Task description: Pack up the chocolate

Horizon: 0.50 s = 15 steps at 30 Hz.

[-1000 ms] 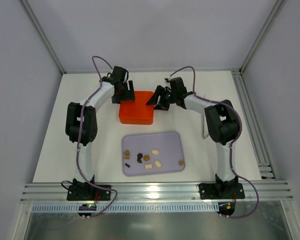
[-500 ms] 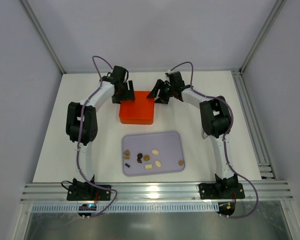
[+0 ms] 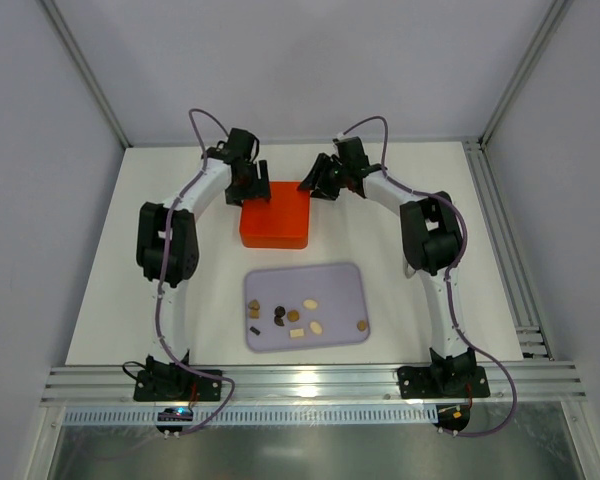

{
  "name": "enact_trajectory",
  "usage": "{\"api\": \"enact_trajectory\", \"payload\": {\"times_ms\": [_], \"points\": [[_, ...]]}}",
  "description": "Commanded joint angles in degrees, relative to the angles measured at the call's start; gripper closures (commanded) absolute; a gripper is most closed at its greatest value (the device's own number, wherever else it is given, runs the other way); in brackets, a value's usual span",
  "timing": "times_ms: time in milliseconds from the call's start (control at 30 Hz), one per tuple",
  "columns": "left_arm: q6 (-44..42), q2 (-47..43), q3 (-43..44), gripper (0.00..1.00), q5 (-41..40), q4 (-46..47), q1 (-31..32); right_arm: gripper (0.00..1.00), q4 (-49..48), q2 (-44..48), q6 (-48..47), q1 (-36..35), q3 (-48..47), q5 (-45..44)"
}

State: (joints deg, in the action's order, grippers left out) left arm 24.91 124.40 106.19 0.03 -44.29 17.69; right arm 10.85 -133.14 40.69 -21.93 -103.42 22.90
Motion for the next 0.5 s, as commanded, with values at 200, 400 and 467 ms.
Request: {"api": "enact_trajectory", "payload": {"times_ms": [200,400,467], "points": [[-5.8,10.9,-0.9,0.27,-4.2,-14.9,3.6,0.57,7.9,-2.6,-2.2,-1.0,-2.6,-5.0],[-6.4,12.4,2.1,0.27,-4.3,-17.0,4.2,0.74,12.3,-3.6,-2.4,-1.6,-5.4,-5.1],[-6.8,12.8,2.5,0.27,-4.4,-17.4,4.3,0.76,11.9,-3.0,-2.2,-2.0,-4.4,-5.0]]}}
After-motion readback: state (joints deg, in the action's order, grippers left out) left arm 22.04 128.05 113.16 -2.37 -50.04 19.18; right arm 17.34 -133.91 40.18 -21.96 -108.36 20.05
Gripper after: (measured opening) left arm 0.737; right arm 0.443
